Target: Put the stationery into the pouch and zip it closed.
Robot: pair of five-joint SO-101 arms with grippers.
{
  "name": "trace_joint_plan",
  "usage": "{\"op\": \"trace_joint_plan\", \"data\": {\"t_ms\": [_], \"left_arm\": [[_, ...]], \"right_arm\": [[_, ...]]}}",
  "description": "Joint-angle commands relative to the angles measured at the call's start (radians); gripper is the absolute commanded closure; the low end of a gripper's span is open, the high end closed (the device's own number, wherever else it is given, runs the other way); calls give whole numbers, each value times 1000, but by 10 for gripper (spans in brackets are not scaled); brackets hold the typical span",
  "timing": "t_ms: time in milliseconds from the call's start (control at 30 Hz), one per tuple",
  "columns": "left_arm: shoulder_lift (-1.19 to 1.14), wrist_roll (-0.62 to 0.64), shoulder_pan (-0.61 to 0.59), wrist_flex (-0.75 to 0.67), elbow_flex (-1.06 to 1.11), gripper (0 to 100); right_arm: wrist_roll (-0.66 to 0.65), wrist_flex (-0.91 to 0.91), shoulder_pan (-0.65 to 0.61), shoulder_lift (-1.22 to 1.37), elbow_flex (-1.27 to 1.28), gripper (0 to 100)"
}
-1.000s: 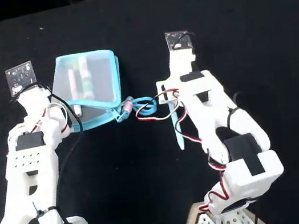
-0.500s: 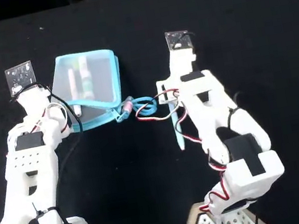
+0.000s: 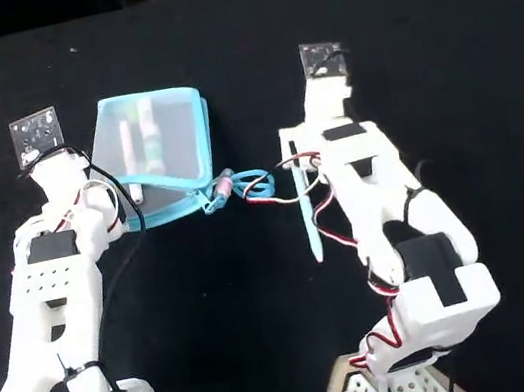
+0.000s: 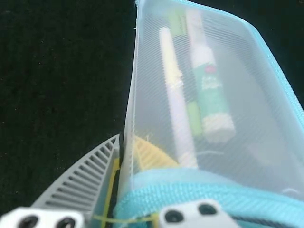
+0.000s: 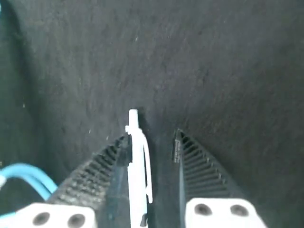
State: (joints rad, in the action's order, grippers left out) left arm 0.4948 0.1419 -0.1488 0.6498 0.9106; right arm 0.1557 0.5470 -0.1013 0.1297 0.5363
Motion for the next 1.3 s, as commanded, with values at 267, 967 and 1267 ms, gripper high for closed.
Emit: {"op": "trace_joint_plan", "data": {"t_ms": [267,967,1267], "left_arm": [[-23,15,-19,31,18,970],[-21,20,-21,38,19,970],[-21,17,-19,29,8,970]], "right_arm": [[2,-92,-43,47,-73,857],[2,-91,-5,53,-71,857],[3,-71,-5,54,-71,857]]}}
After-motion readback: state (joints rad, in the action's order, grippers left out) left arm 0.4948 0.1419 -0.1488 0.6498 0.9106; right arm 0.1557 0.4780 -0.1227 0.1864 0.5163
